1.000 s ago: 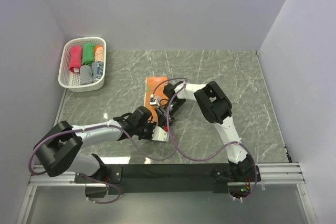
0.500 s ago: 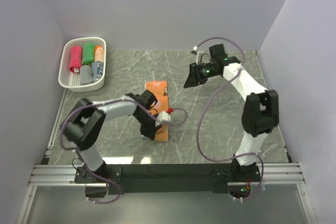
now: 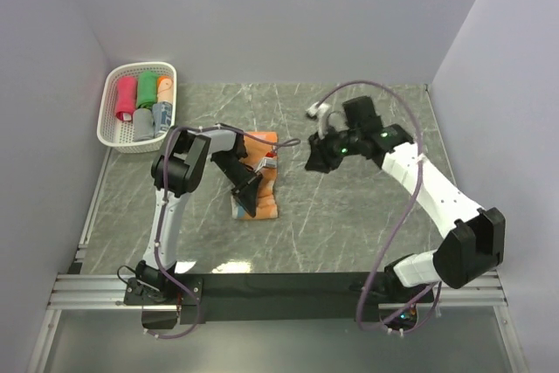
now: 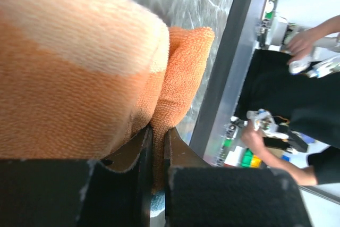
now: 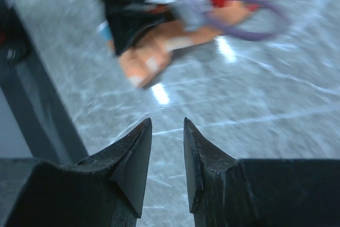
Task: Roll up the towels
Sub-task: Roll the towel
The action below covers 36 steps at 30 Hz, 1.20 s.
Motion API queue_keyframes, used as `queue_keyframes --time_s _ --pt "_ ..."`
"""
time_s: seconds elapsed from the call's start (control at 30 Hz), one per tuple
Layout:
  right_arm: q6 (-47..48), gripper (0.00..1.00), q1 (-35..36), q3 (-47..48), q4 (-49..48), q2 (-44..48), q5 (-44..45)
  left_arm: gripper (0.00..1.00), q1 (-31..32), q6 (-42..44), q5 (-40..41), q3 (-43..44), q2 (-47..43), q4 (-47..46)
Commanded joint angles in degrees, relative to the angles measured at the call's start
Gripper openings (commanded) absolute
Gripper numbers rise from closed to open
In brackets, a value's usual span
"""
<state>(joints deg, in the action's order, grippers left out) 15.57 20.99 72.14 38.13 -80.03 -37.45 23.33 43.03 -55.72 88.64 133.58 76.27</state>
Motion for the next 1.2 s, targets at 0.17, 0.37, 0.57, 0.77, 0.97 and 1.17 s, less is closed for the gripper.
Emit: queue_keyframes --time_s 0.17,0.37,0.57,0.77,0.97,1.17 --pt "6.14 0.45 22.74 -3.59 -6.48 -5.47 11.69 0.03 -1.01 4.26 3.43 2.50 3.35 -1.03" --pt "9.12 0.52 30.06 -4.20 -15.79 -15.67 16.53 0.07 -0.92 4.70 2.73 2.85 3.44 -0.68" --pt "11.67 0.54 34.37 -9.20 -26.52 -19.55 20.92 0.08 -0.92 4.70 2.73 2.15 3.09 -0.95" --pt "14.13 0.53 36.13 -10.79 -31.09 -23.24 23.47 0.09 -1.01 4.61 2.64 1.36 2.65 -1.56" --pt "15.98 0.39 36.40 -10.88 -29.61 -27.72 24.53 0.10 -1.36 5.05 2.20 1.88 2.48 -0.95" --pt "17.73 0.00 36.22 -10.00 -22.16 -28.87 19.89 0.17 -2.24 5.49 0.62 3.03 0.55 -0.07"
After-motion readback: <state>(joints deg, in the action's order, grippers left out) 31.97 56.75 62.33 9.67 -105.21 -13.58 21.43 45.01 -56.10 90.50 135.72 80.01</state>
